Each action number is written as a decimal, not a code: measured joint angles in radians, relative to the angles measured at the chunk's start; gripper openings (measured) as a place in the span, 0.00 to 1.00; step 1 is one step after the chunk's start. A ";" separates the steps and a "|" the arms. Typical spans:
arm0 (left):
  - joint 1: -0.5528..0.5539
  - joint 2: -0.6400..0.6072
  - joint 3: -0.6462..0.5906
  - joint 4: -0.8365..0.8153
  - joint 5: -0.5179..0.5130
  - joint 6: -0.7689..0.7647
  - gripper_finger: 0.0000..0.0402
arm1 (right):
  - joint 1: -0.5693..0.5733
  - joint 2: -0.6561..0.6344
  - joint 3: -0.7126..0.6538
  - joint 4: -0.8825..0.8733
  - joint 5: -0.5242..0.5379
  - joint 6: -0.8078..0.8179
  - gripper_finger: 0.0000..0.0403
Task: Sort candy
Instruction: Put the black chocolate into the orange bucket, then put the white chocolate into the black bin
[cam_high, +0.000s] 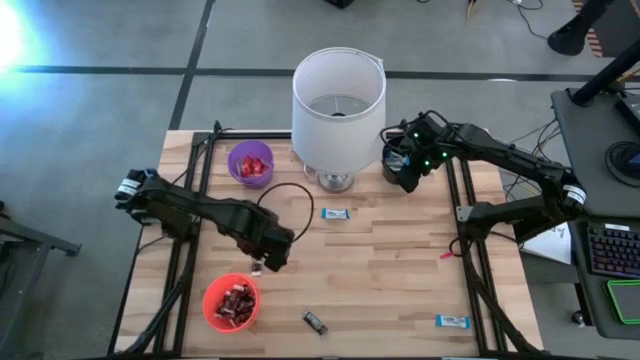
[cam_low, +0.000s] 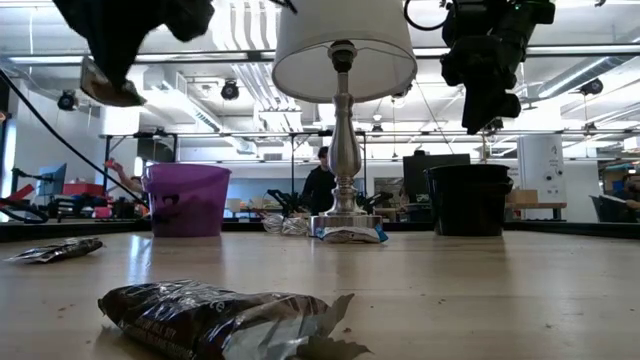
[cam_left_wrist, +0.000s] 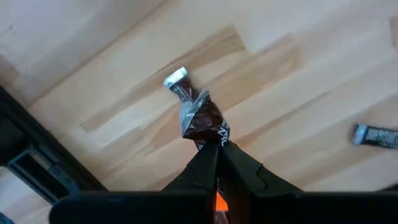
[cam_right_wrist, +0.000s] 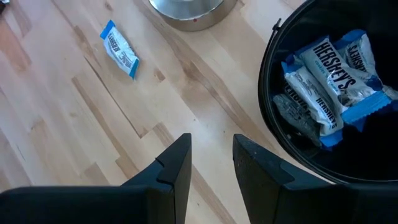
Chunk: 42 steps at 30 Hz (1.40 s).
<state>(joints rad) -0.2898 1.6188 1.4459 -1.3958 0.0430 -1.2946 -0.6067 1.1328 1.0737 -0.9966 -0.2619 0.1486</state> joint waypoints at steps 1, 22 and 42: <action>-0.008 0.000 0.009 -0.005 0.000 0.000 0.00 | 0.000 0.000 0.000 0.000 0.000 0.000 0.27; -0.399 0.009 0.084 0.116 0.181 -0.212 0.00 | 0.000 0.000 0.000 0.013 0.000 -0.003 0.27; -0.405 0.016 0.082 0.044 0.080 -0.261 0.27 | 0.000 0.000 0.000 0.006 -0.019 -0.044 0.27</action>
<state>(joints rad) -0.6950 1.6348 1.5284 -1.3518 0.1225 -1.5557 -0.6067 1.1328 1.0737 -0.9908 -0.2808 0.1046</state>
